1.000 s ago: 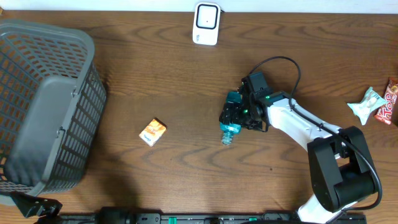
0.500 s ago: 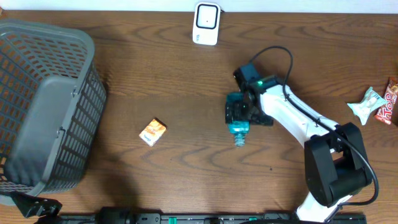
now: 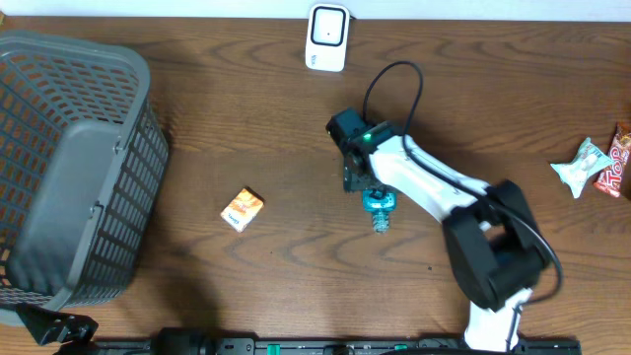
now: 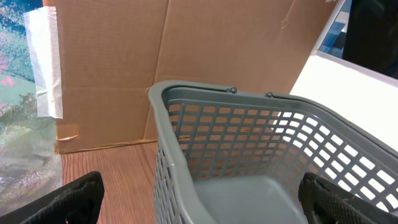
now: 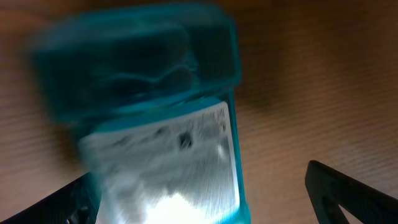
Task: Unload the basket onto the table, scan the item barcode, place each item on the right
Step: 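Lift the mouthwash bottle with the right gripper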
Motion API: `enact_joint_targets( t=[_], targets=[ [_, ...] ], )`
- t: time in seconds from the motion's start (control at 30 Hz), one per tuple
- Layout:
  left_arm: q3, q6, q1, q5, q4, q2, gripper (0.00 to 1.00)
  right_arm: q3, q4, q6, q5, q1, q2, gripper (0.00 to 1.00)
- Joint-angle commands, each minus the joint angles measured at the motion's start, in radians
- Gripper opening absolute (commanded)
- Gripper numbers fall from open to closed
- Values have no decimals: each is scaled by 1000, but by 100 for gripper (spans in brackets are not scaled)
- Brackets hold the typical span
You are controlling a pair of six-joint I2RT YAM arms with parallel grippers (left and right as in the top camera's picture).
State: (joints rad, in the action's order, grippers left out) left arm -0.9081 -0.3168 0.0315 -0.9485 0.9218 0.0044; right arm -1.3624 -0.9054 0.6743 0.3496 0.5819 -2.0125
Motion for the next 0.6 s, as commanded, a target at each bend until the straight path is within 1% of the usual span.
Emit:
enact_joint_targets(
  t=[0.0, 0.07, 0.13, 0.17, 0.23, 0.27, 0.3, 0.37, 0.4, 0.43, 0.53, 0.57],
  targets=[
    [6, 5, -5, -14, -3, -2, 100, -8, -3, 28, 71, -1, -74, 97],
    [6, 5, -5, -14, -3, -2, 100, -8, -4, 28, 71, -1, -105, 92],
    [6, 5, -5, -14, -3, -2, 98, -7, -12, 28, 69, -1, -119, 82],
    [6, 5, -5, -14, -3, -2, 100, -7, -15, 28, 62, -1, -122, 78],
    [6, 5, -5, -14, -3, -2, 100, -8, -17, 24, 33, -1, -122, 74],
    [6, 5, -5, -14, -3, -2, 100, -10, -17, 14, 14, -1, -121, 68],
    [6, 5, -5, -14, -3, -2, 100, -13, -14, -4, -11, -1, -121, 58],
    [6, 5, -5, -14, -3, -2, 100, -14, -11, -10, -50, -1, -121, 46],
    [6, 5, -5, -14, -3, -2, 100, -14, -11, -10, -72, -2, -121, 43],
    [6, 5, -5, -14, -3, -2, 100, -14, -12, -10, -93, -2, -121, 43],
    [6, 5, -5, -14, -3, -2, 100, -14, -5, -18, -138, -3, -121, 43],
    [6, 5, -5, -14, -3, -2, 100, -14, 9, -50, -164, -2, -121, 43]
  ],
)
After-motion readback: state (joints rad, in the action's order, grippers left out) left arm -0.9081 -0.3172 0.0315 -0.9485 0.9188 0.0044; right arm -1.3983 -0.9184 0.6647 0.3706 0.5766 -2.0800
